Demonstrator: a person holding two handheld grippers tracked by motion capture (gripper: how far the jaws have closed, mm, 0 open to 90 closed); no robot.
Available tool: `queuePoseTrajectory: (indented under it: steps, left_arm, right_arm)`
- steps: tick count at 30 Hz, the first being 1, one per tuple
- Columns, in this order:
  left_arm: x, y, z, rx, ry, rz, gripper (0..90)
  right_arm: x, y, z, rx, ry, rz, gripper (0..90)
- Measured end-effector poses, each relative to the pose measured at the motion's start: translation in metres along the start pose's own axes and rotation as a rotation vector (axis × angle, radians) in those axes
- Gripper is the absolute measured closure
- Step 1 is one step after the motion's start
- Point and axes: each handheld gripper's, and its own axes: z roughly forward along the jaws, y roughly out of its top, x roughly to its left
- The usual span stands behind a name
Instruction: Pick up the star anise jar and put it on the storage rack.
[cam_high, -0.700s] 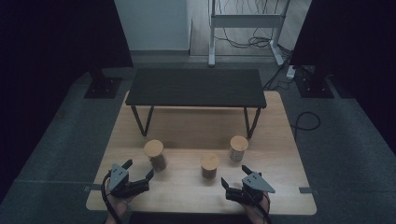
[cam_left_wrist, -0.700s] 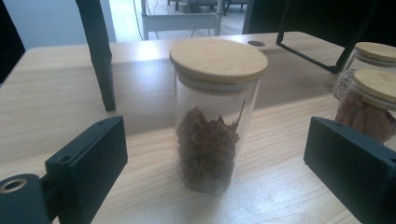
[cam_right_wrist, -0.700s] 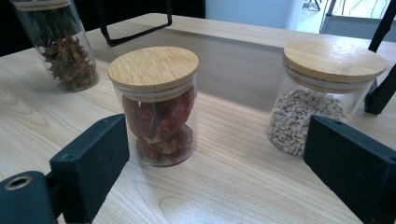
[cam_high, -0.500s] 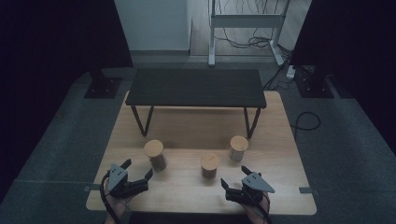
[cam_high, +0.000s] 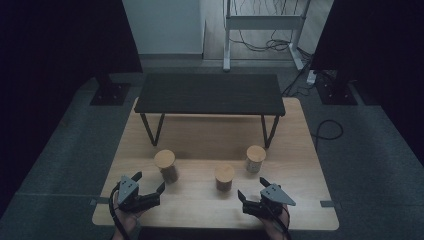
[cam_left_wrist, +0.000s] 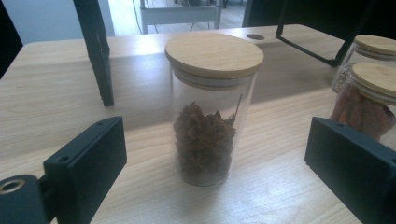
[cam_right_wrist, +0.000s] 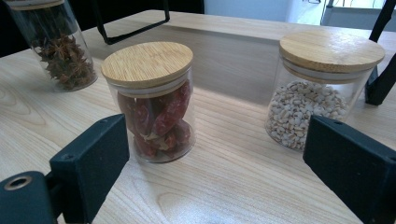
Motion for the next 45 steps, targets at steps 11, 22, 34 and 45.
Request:
queuePoseTrajectory:
  steps: [11, 22, 34, 45]
  left_arm:
    - [-0.003, 0.001, -0.002, -0.006, 0.008, 0.002, 4.1]
    - [-0.003, 0.006, -0.001, 0.002, 0.015, 0.012, 3.5]
    - [-0.006, 0.009, 0.007, 0.013, 0.032, 0.019, 2.6]
    - [-0.004, 0.015, 0.024, 0.024, 0.032, 0.027, 2.6]
  right_arm:
    - [0.002, 0.001, 0.001, 0.004, 0.026, 0.0, 6.1]
    - [0.006, 0.001, 0.001, 0.008, 0.038, -0.002, 5.9]
    - [0.005, 0.001, 0.001, 0.006, 0.039, 0.012, 5.9]
    - [0.007, 0.001, 0.003, 0.014, 0.04, 0.014, 5.9]
